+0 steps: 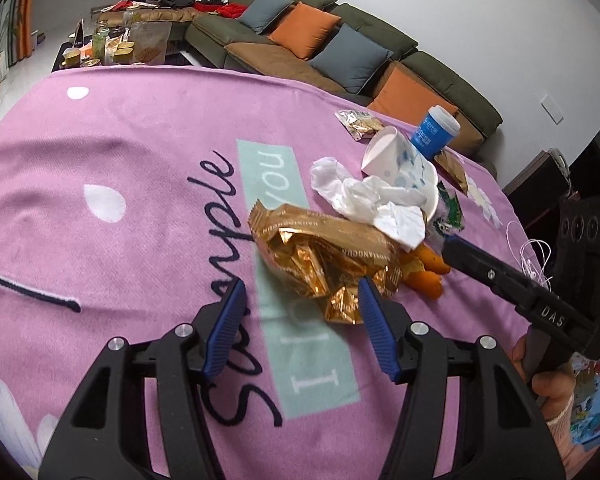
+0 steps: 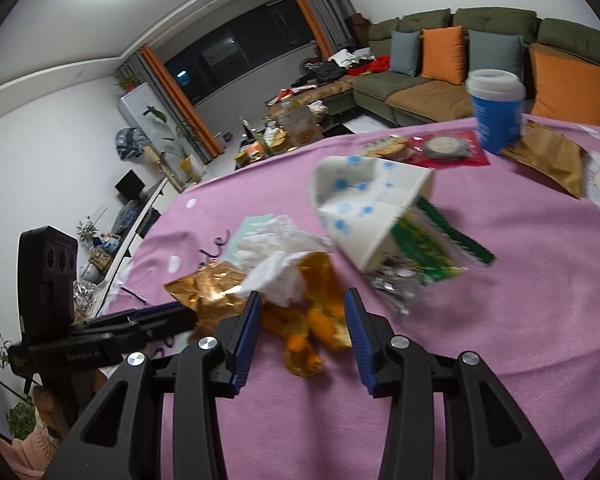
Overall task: Collect trash
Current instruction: 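Close the left gripper on the gold printed snack bag while the right gripper grasps the orange peel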
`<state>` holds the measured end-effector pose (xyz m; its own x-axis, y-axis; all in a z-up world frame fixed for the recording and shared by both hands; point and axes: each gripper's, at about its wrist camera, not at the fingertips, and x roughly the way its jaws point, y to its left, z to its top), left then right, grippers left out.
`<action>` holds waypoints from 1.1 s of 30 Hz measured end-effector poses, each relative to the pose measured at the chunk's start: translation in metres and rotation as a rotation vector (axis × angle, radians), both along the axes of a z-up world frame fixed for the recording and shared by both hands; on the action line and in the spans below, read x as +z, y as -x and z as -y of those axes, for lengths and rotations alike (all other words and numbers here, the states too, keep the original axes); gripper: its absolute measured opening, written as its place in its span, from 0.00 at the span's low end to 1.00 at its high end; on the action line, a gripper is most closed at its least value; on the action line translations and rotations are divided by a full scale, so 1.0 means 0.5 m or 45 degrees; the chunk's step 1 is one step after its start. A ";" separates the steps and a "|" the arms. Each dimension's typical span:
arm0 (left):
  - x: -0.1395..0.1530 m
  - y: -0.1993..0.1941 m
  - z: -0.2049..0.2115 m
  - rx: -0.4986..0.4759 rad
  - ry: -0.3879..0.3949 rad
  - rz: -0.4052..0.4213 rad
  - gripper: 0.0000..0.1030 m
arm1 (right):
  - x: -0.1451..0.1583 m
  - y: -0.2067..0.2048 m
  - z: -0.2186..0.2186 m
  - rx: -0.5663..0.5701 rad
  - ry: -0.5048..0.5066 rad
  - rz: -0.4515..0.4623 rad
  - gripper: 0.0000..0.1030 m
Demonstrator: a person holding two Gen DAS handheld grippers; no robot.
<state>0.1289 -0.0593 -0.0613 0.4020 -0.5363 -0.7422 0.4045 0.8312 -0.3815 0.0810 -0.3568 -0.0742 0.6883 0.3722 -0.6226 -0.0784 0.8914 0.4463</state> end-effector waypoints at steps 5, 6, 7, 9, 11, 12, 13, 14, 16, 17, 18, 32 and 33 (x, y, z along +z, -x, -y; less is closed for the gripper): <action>-0.008 -0.017 0.007 -0.010 0.019 -0.026 0.39 | -0.014 0.014 0.007 0.023 -0.001 -0.039 0.40; -0.009 -0.019 0.006 -0.010 0.021 -0.028 0.34 | -0.017 0.016 0.005 0.031 0.004 -0.043 0.40; -0.010 -0.020 0.007 -0.011 0.019 -0.030 0.30 | -0.018 0.017 0.002 0.040 0.003 -0.048 0.40; -0.012 -0.020 0.009 -0.007 0.012 -0.027 0.30 | -0.020 0.020 -0.003 0.042 0.013 -0.048 0.40; -0.012 -0.017 0.011 -0.010 0.008 -0.018 0.30 | -0.016 0.024 -0.007 0.046 0.017 -0.042 0.40; -0.012 -0.015 0.010 -0.010 0.006 -0.014 0.29 | -0.014 0.027 -0.009 0.053 0.019 -0.037 0.39; -0.012 -0.014 0.010 -0.012 0.011 -0.015 0.29 | -0.012 0.031 -0.014 0.066 0.024 -0.036 0.39; -0.013 -0.013 0.010 -0.013 0.017 -0.016 0.29 | -0.012 0.033 -0.019 0.075 0.026 -0.037 0.39; -0.013 -0.010 0.006 -0.016 0.035 -0.019 0.29 | -0.015 0.033 -0.026 0.096 0.024 -0.049 0.38; -0.011 -0.007 0.004 -0.017 0.043 -0.016 0.28 | -0.019 0.031 -0.033 0.107 0.031 -0.062 0.38; -0.010 -0.004 0.002 -0.017 0.047 -0.012 0.28 | -0.021 0.028 -0.036 0.111 0.037 -0.066 0.38; 0.021 0.057 -0.096 0.057 0.084 0.056 0.28 | -0.027 0.008 -0.056 0.111 0.055 -0.100 0.15; 0.023 0.063 -0.105 0.061 0.088 0.062 0.28 | -0.026 0.010 -0.059 0.119 0.056 -0.098 0.15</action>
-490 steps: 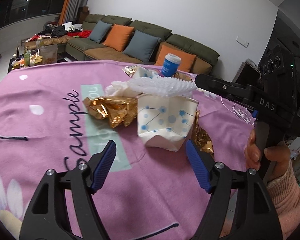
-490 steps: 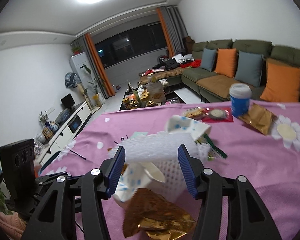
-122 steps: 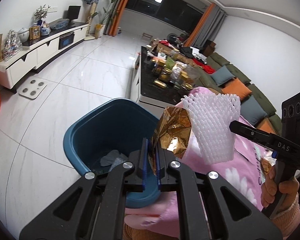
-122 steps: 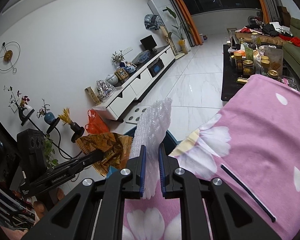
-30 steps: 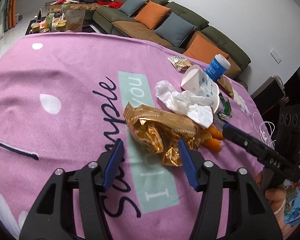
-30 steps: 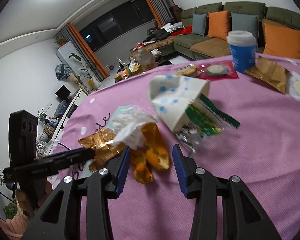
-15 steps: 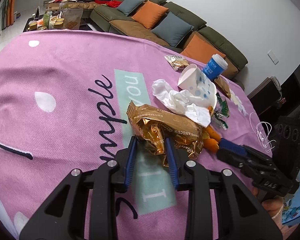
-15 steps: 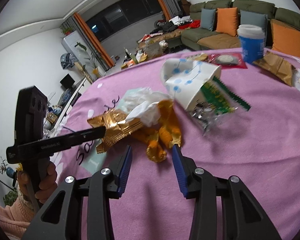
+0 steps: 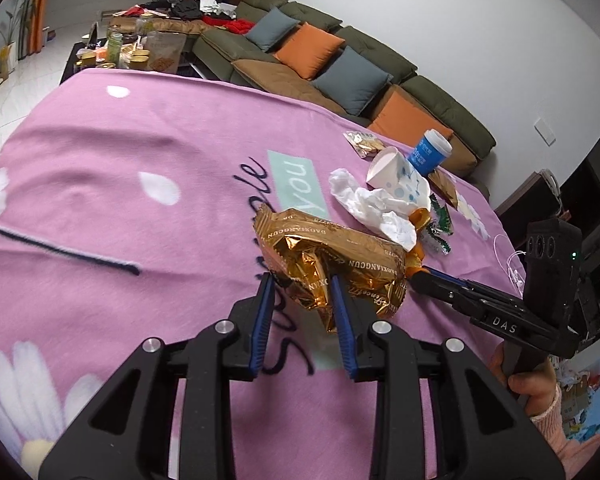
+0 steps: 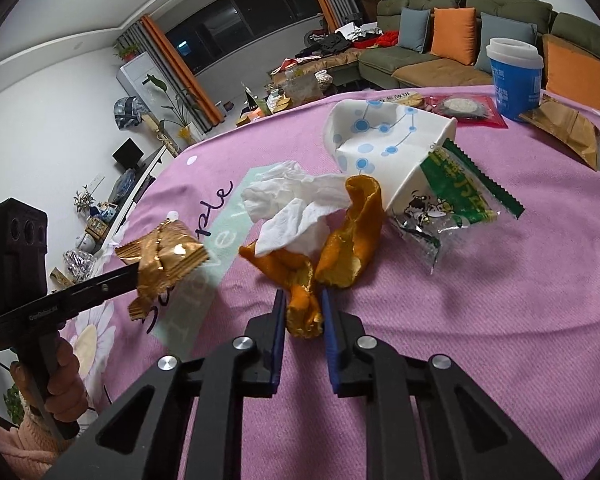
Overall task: Collect trash
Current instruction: 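Close the left gripper on the gold printed snack bag while the right gripper grasps the orange peel, then carry the gold bag and orange peel over the teal bin and open both grippers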
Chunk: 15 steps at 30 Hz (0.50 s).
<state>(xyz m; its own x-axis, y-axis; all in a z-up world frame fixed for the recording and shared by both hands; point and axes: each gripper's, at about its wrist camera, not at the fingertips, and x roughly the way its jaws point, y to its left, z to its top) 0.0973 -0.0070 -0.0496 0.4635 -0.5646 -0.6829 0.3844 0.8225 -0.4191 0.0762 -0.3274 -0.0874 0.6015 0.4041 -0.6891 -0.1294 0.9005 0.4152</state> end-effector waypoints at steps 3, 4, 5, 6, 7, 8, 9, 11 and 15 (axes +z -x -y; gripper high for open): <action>0.005 0.015 -0.022 0.015 0.000 0.013 0.28 | 0.005 0.009 -0.011 0.037 -0.014 0.011 0.14; 0.008 0.021 -0.032 0.024 -0.003 0.020 0.28 | 0.008 0.013 -0.017 0.052 -0.021 0.018 0.14; 0.009 0.025 -0.039 0.030 -0.004 0.023 0.28 | 0.011 0.013 -0.022 0.062 -0.024 0.022 0.14; 0.010 0.030 -0.051 0.041 0.000 0.024 0.28 | 0.015 0.016 -0.028 0.077 -0.029 0.030 0.13; 0.011 0.034 -0.060 0.049 0.003 0.024 0.28 | 0.020 0.020 -0.036 0.096 -0.039 0.043 0.13; 0.011 0.038 -0.072 0.059 0.008 0.022 0.28 | 0.024 0.023 -0.041 0.112 -0.049 0.053 0.13; 0.011 0.043 -0.085 0.070 0.013 0.021 0.28 | 0.027 0.025 -0.048 0.126 -0.054 0.060 0.13; 0.012 0.052 -0.104 0.094 0.015 0.022 0.28 | 0.034 0.027 -0.069 0.157 -0.053 0.072 0.12; 0.019 0.075 -0.151 0.147 0.014 0.043 0.28 | 0.046 0.024 -0.100 0.211 -0.074 0.084 0.11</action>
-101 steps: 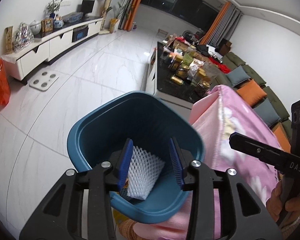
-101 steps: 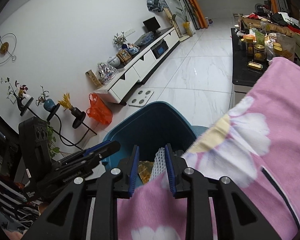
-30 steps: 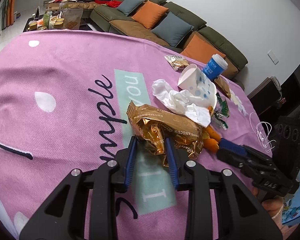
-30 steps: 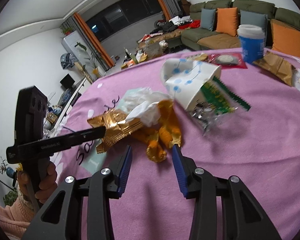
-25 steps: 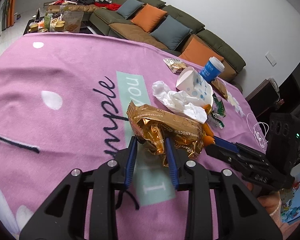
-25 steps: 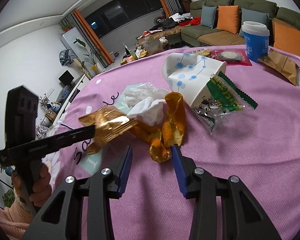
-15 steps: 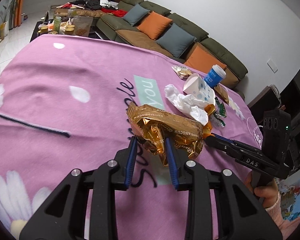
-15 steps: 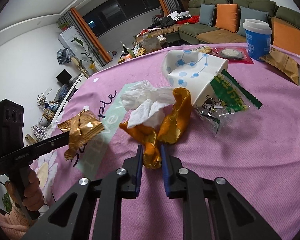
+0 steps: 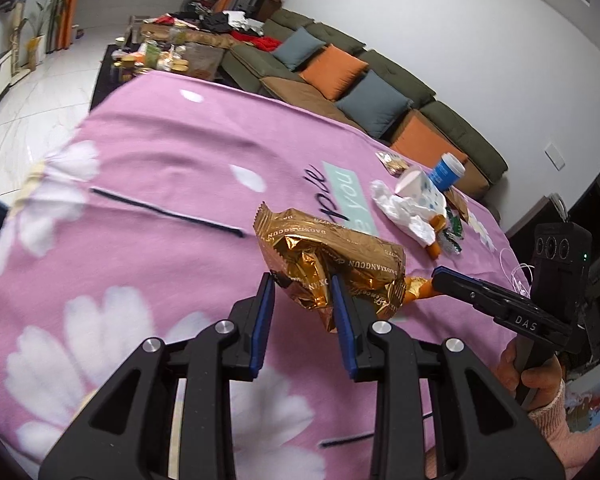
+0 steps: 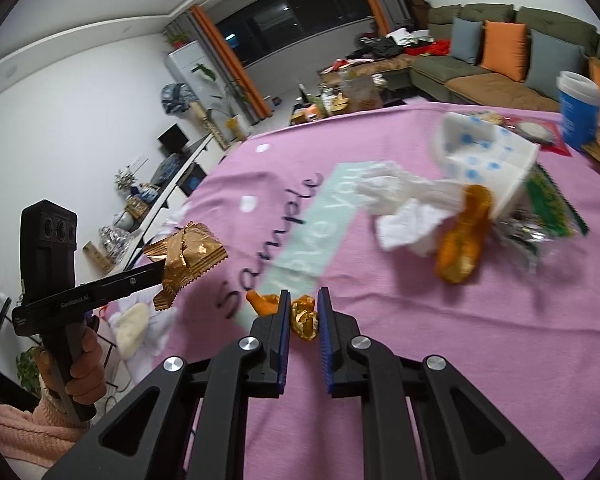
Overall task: Collect trash
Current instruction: 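Carry the gold bag and orange peel over the teal bin and open both grippers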
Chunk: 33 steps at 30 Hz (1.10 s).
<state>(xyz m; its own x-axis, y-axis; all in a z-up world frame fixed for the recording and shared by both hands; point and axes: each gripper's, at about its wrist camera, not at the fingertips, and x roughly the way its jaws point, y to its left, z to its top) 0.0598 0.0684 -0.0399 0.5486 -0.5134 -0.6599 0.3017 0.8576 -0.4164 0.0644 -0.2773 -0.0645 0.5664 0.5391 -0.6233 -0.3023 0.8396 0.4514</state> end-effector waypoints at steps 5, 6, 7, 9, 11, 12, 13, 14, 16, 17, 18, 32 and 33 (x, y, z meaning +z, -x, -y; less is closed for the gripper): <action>0.009 0.023 -0.053 0.069 -0.003 0.024 0.28 | 0.013 -0.008 -0.037 0.058 -0.043 0.009 0.11; 0.010 0.026 -0.064 0.082 -0.003 0.027 0.28 | 0.015 -0.009 -0.045 0.069 -0.049 0.011 0.11; 0.010 0.030 -0.078 0.101 -0.005 0.028 0.28 | 0.018 -0.010 -0.052 0.077 -0.052 0.013 0.11; 0.012 0.036 -0.102 0.129 -0.004 0.028 0.28 | 0.022 -0.011 -0.072 0.103 -0.061 0.019 0.11; 0.014 0.044 -0.131 0.166 0.005 0.027 0.28 | 0.027 -0.016 -0.090 0.130 -0.066 0.024 0.11; 0.015 0.047 -0.138 0.176 0.007 0.029 0.28 | 0.029 -0.019 -0.098 0.140 -0.069 0.025 0.11; 0.018 0.051 -0.151 0.193 0.007 0.033 0.28 | 0.032 -0.021 -0.107 0.151 -0.072 0.026 0.11; 0.020 0.055 -0.162 0.206 0.008 0.038 0.28 | 0.035 -0.024 -0.118 0.164 -0.076 0.028 0.11; 0.025 0.063 -0.187 0.237 0.013 0.046 0.28 | 0.038 -0.027 -0.133 0.186 -0.083 0.033 0.11; 0.026 0.066 -0.196 0.250 0.014 0.050 0.28 | 0.040 -0.030 -0.143 0.201 -0.086 0.035 0.11; 0.028 0.068 -0.205 0.260 0.016 0.053 0.28 | 0.041 -0.033 -0.152 0.212 -0.089 0.034 0.11; 0.032 0.105 -0.327 0.452 0.001 0.066 0.28 | 0.060 -0.074 -0.309 0.397 -0.092 0.047 0.11; 0.032 0.107 -0.333 0.462 0.001 0.066 0.28 | 0.060 -0.078 -0.319 0.406 -0.090 0.047 0.11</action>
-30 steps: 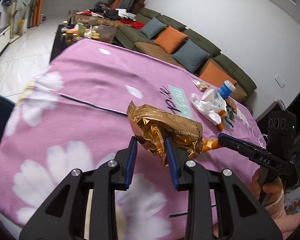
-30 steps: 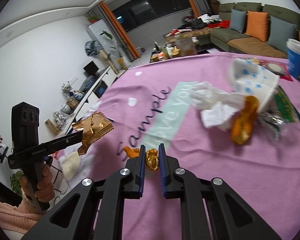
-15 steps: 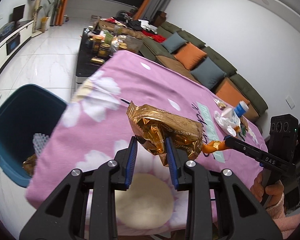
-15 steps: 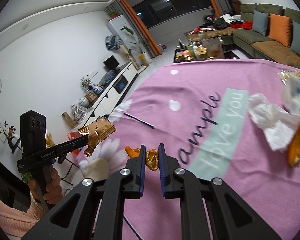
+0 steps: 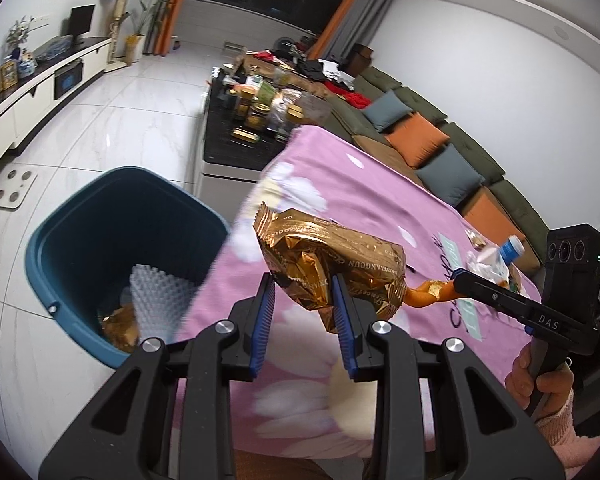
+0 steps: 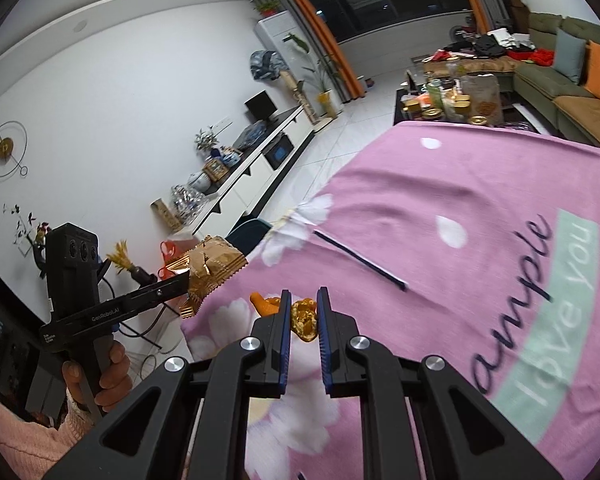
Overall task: Collect trash
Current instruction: 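Carry the gold bag and orange peel over the teal bin and open both grippers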
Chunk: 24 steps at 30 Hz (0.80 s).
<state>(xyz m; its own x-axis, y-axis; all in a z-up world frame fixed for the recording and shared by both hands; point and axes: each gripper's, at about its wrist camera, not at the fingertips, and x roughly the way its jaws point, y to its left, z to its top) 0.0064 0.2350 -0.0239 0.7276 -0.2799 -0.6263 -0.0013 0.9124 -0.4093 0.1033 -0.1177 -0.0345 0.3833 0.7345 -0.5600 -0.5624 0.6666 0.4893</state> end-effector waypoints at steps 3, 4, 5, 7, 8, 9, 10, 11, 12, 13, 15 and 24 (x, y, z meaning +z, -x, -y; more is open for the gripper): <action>-0.003 0.001 -0.019 0.039 -0.001 -0.006 0.28 | 0.001 -0.006 -0.024 0.027 -0.003 -0.004 0.11; -0.004 0.001 -0.025 0.047 0.000 -0.007 0.28 | 0.000 -0.006 -0.029 0.032 -0.004 -0.006 0.11; -0.006 0.003 -0.031 0.057 0.000 -0.009 0.28 | 0.000 -0.010 -0.037 0.040 -0.004 -0.009 0.11; -0.011 0.007 -0.044 0.079 -0.004 -0.014 0.28 | 0.003 -0.016 -0.053 0.055 -0.006 -0.010 0.11; -0.012 0.008 -0.050 0.090 -0.004 -0.016 0.28 | 0.003 -0.019 -0.060 0.062 -0.006 -0.009 0.11; -0.013 0.008 -0.056 0.102 -0.006 -0.019 0.28 | 0.003 -0.023 -0.065 0.068 -0.006 -0.010 0.11; -0.014 0.009 -0.061 0.111 -0.006 -0.019 0.28 | 0.005 -0.026 -0.075 0.078 -0.006 -0.009 0.11; -0.015 0.011 -0.067 0.121 -0.006 -0.020 0.28 | 0.006 -0.028 -0.080 0.085 -0.005 -0.007 0.11; -0.016 0.012 -0.074 0.133 -0.006 -0.021 0.28 | 0.006 -0.029 -0.089 0.096 -0.004 -0.006 0.11; -0.018 0.014 -0.080 0.144 -0.006 -0.022 0.28 | 0.007 -0.032 -0.095 0.104 -0.004 -0.007 0.11; -0.020 0.015 -0.091 0.165 -0.007 -0.024 0.28 | 0.010 -0.035 -0.114 0.124 -0.002 -0.004 0.11; -0.029 0.021 -0.143 0.254 -0.018 -0.044 0.28 | 0.015 -0.055 -0.184 0.187 0.014 -0.001 0.11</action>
